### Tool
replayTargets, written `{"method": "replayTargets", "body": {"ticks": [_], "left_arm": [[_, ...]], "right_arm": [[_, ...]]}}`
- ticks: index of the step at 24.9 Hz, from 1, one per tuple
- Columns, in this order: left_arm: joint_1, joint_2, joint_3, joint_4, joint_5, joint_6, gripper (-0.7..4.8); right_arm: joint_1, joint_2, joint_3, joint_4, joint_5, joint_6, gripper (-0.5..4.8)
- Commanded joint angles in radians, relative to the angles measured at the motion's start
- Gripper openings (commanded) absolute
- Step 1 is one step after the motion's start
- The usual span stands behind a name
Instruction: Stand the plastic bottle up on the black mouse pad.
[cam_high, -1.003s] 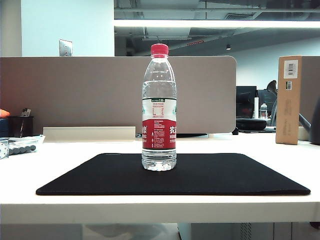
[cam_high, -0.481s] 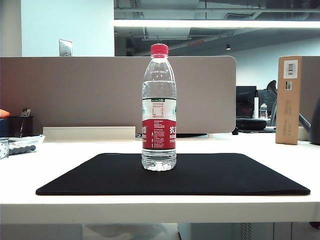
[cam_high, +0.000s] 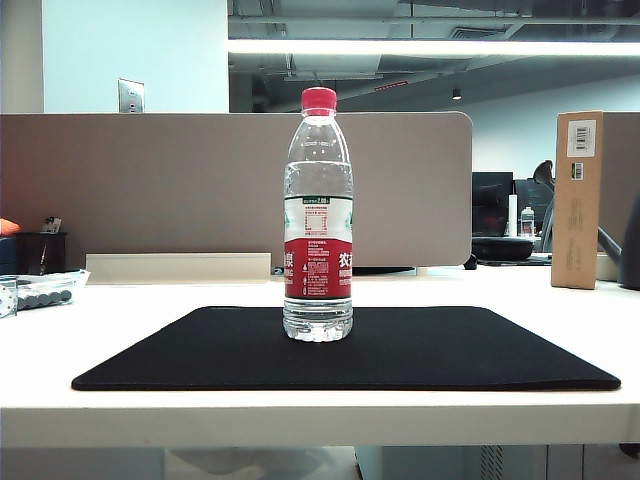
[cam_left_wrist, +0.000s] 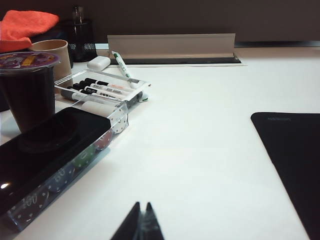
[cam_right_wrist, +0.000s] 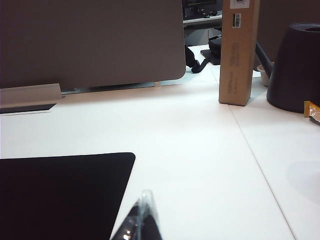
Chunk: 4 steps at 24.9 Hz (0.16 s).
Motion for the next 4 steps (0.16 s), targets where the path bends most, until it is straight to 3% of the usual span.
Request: {"method": "replayTargets", "body": {"ticks": [1, 4], "left_arm": [[-0.001, 0.0, 0.005, 0.008, 0.0, -0.003, -0.04], [-0.001, 0.0, 0.005, 0.008, 0.0, -0.003, -0.04]], "right_arm": [[-0.002, 0.0, -0.005, 0.012, 0.001, 0.004, -0.05], [-0.002, 0.0, -0.005, 0.012, 0.001, 0.004, -0.05]]}}
